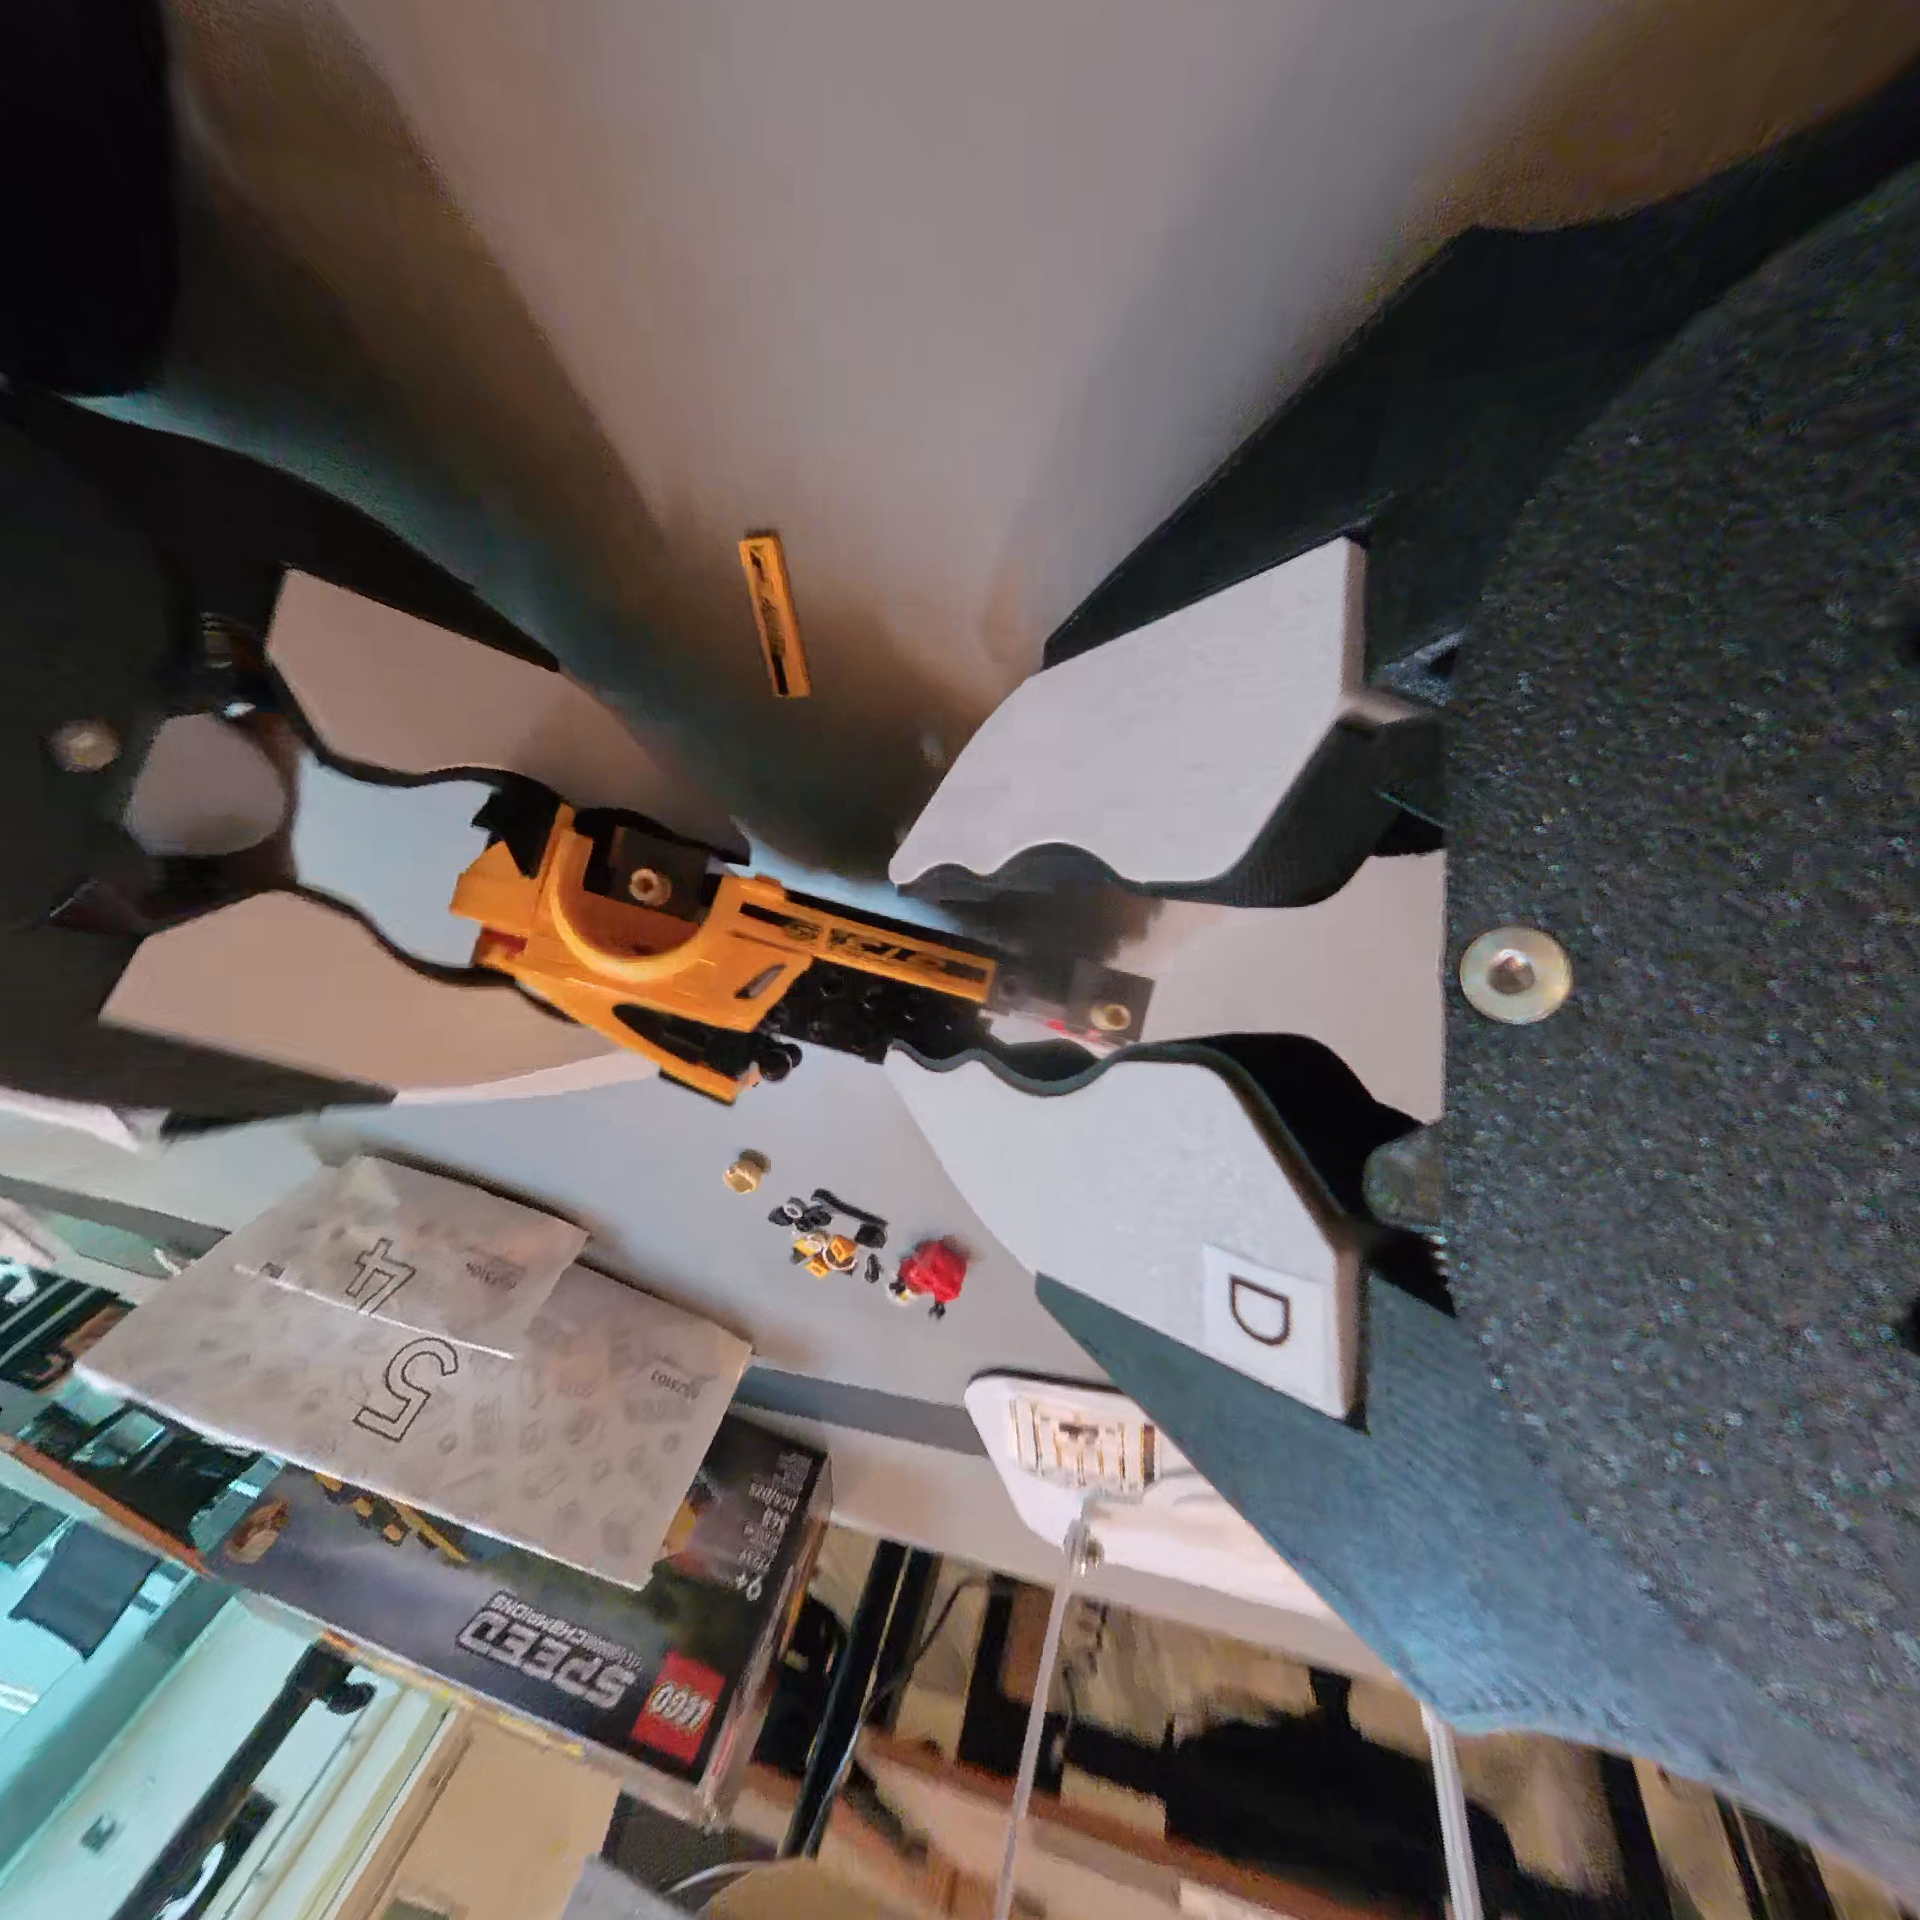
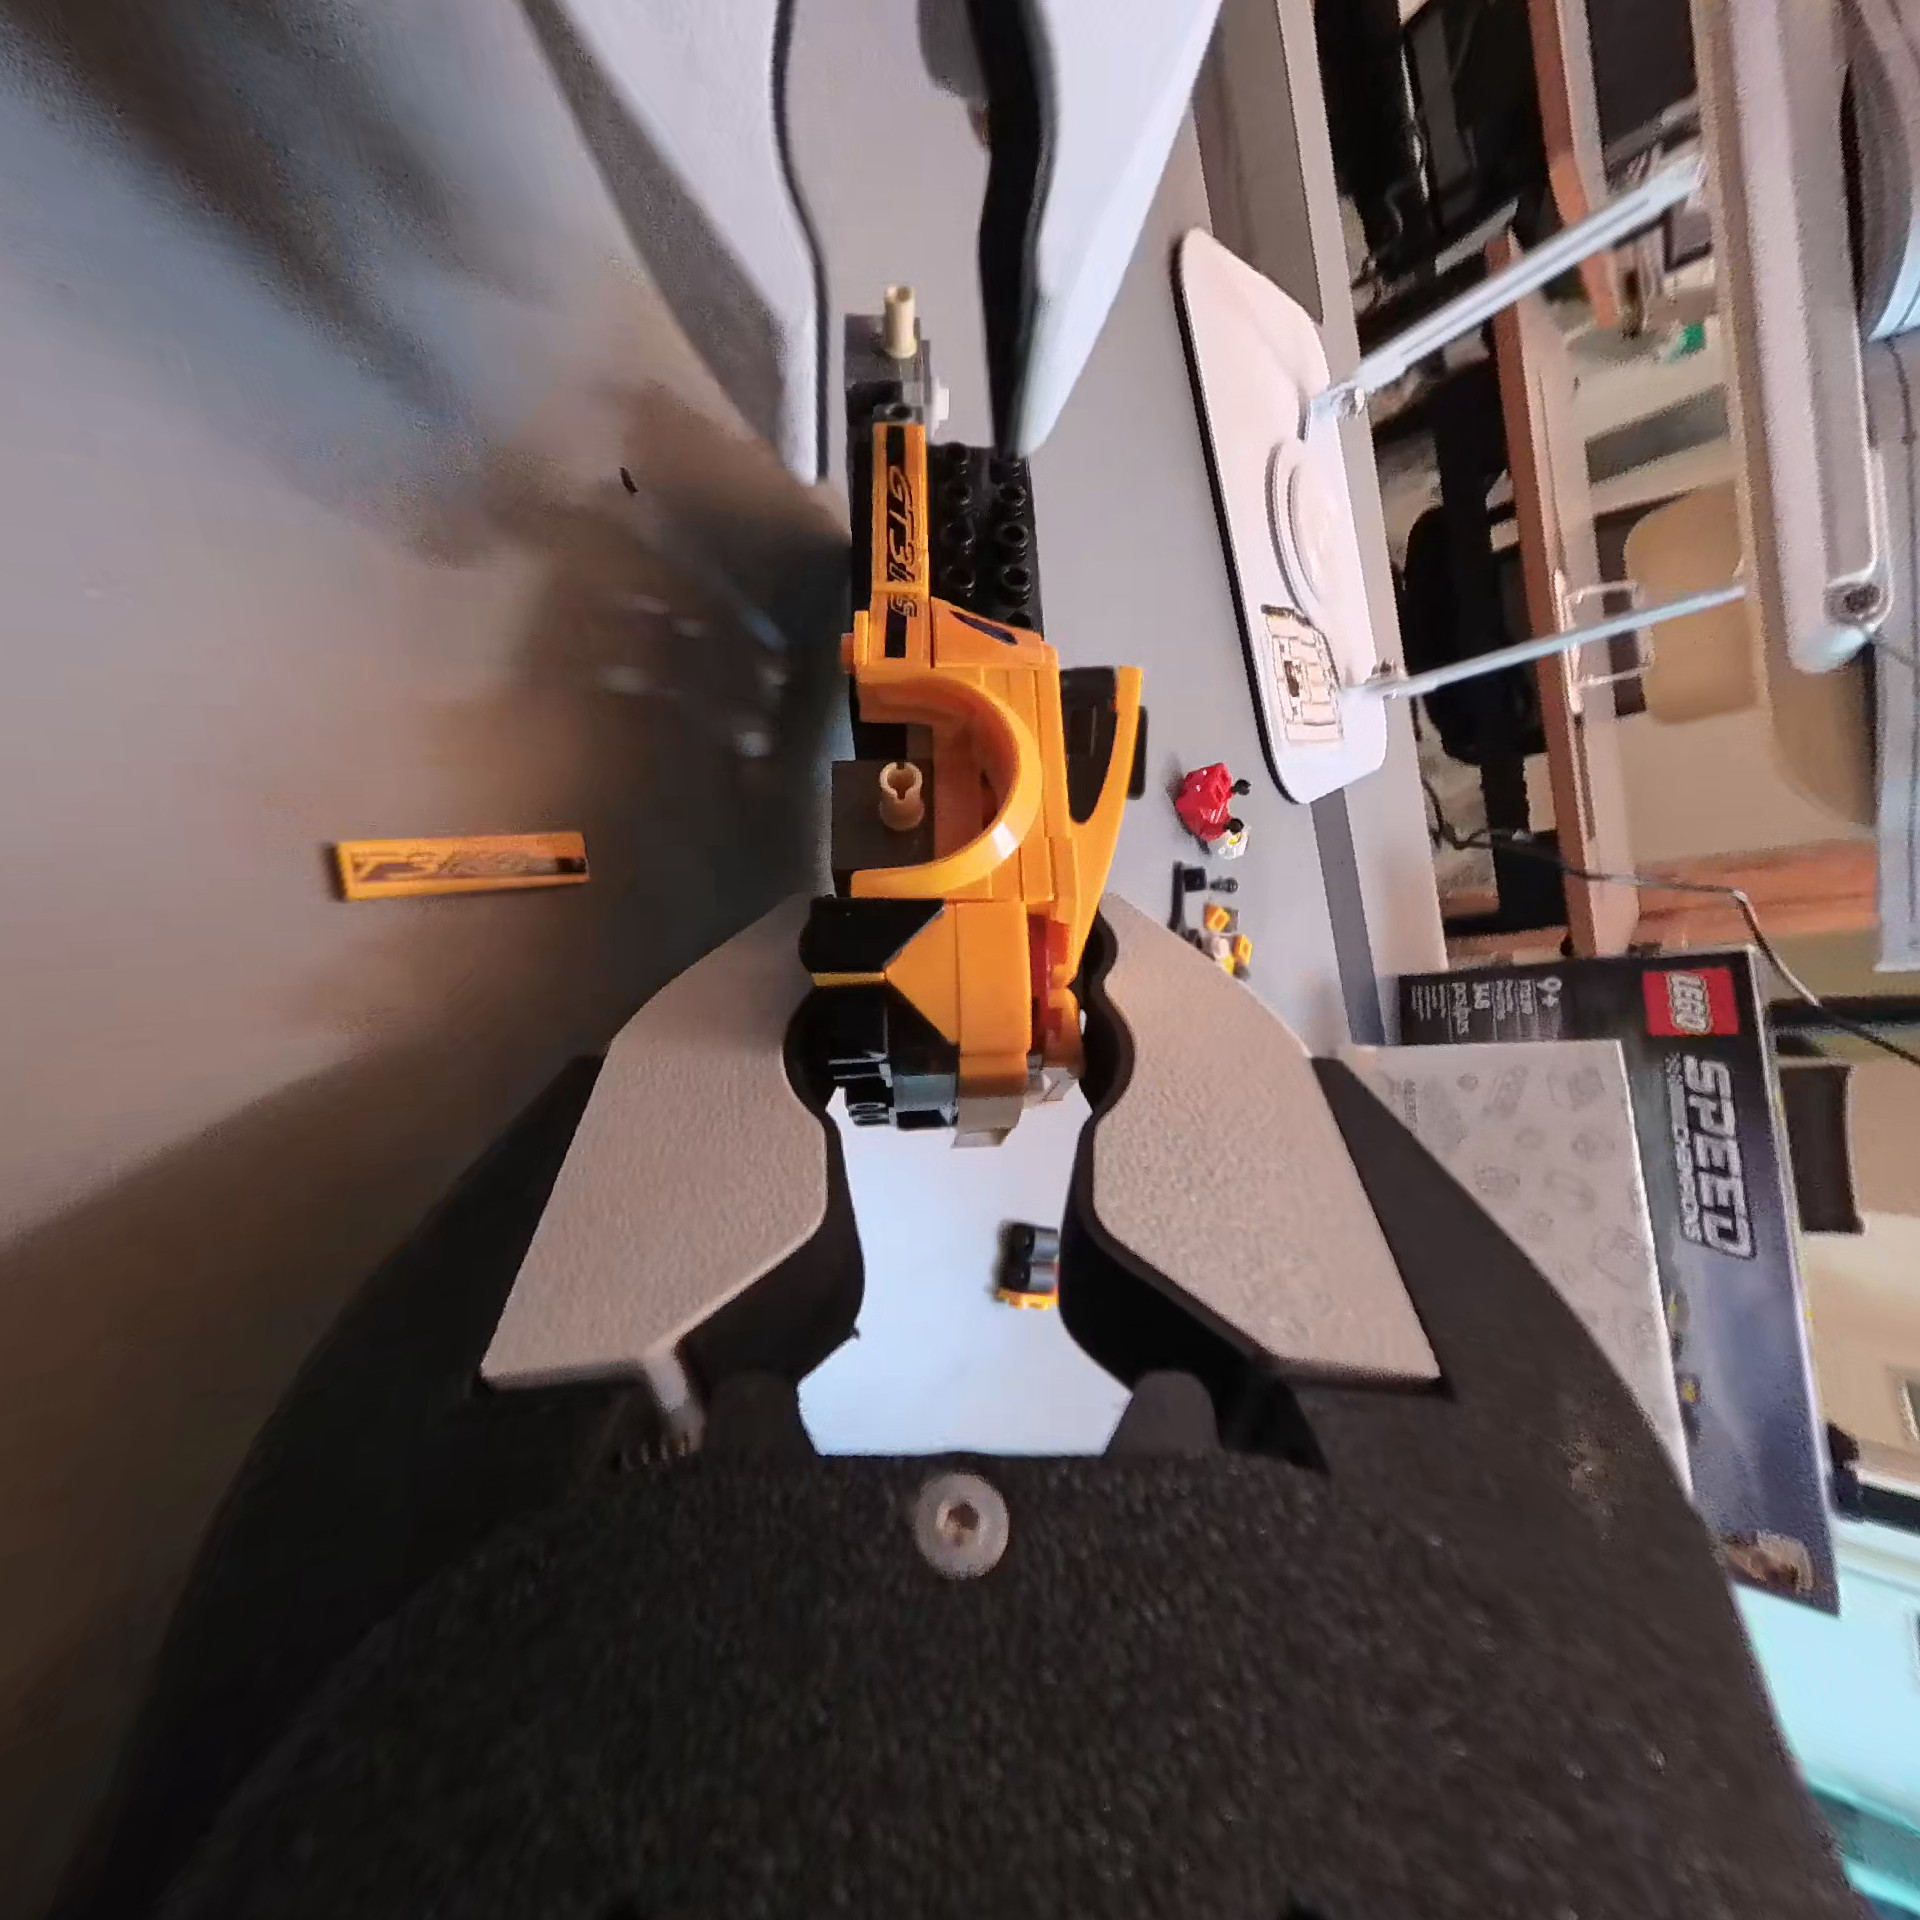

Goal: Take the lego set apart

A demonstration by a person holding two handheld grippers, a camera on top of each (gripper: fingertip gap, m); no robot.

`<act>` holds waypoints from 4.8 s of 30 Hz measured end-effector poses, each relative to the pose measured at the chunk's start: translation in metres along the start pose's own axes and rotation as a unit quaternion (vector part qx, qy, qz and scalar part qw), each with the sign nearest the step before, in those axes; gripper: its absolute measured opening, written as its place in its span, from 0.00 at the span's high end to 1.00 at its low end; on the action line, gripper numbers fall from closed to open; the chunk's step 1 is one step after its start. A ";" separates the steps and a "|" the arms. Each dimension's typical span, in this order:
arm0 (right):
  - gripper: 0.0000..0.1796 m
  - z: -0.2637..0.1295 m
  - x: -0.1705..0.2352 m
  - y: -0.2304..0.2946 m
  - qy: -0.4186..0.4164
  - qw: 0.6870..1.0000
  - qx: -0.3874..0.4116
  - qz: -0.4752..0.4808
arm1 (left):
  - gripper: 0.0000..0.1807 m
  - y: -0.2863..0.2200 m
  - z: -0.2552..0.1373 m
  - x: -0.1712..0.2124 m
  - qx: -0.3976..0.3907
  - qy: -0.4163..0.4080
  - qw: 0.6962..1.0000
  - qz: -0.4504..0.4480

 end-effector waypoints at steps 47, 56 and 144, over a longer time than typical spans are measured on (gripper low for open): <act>0.76 0.013 0.013 -0.008 0.011 0.998 0.053 -0.011 | 0.94 0.009 0.008 0.026 -0.045 0.123 0.987 0.092; 0.76 0.013 0.014 -0.007 0.005 0.999 0.049 -0.013 | 0.95 0.013 0.008 0.025 -0.050 0.116 0.986 0.106; 0.76 0.020 0.012 0.004 0.003 0.999 0.047 -0.003 | 0.95 -0.003 0.005 0.021 -0.039 0.111 0.986 0.114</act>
Point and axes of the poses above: each gripper's, where its closed fingertips meet, z out along the fingers, x out of its underside, y = z × x across the jaws, the point moved 2 cm from there along -z, back along the fingers, and after that the axes turned 2 degrees about -z, right-handed, at the moved point
